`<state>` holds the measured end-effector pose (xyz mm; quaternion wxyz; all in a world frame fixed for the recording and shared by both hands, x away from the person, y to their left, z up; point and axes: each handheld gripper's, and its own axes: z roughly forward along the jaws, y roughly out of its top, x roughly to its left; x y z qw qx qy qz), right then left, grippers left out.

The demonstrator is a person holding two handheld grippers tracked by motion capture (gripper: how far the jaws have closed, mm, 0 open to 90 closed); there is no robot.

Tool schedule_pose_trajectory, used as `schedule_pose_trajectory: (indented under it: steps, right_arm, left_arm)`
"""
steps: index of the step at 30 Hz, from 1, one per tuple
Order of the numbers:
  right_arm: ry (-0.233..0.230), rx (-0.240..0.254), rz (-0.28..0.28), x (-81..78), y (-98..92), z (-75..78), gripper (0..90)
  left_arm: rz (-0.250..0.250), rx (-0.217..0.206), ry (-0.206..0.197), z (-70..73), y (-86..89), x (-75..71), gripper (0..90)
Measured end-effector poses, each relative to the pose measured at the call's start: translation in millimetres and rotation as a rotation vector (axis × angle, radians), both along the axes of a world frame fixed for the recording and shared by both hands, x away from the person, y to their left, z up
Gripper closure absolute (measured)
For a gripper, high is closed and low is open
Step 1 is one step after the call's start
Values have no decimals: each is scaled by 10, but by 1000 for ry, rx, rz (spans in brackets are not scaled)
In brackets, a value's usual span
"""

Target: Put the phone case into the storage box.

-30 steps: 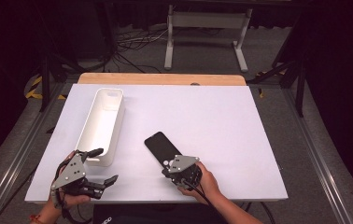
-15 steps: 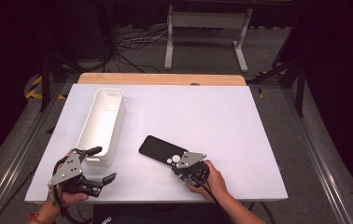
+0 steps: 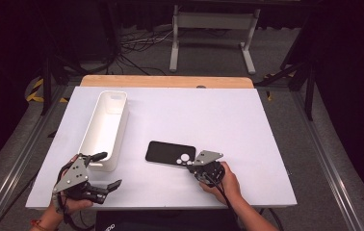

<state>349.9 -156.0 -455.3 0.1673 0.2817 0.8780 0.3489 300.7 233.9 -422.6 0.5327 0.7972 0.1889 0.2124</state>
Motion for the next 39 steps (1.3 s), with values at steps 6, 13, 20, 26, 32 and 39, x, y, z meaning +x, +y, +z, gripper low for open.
schedule_pose_trajectory:
  steps: [6,13,20,26,32,39]
  right_arm:
    - [2,8,-46,38,-32,-12,900]
    - [22,15,-108,191,-92,4,900]
    - [28,11,-169,382,-149,16,900]
    - [29,8,-196,515,-165,20,900]
    - [22,-24,-185,662,-104,38,900]
    - [23,0,-203,702,-85,47,900]
  left_arm:
    - [0,3,-2,-2,-7,3,60]
    - [-8,14,6,6,-18,12,60]
    - [-9,13,10,-1,-26,26,60]
    - [-9,16,10,-5,-31,34,60]
    - [-17,28,16,-18,-54,43,61]
    - [-20,28,18,-21,-47,45,61]
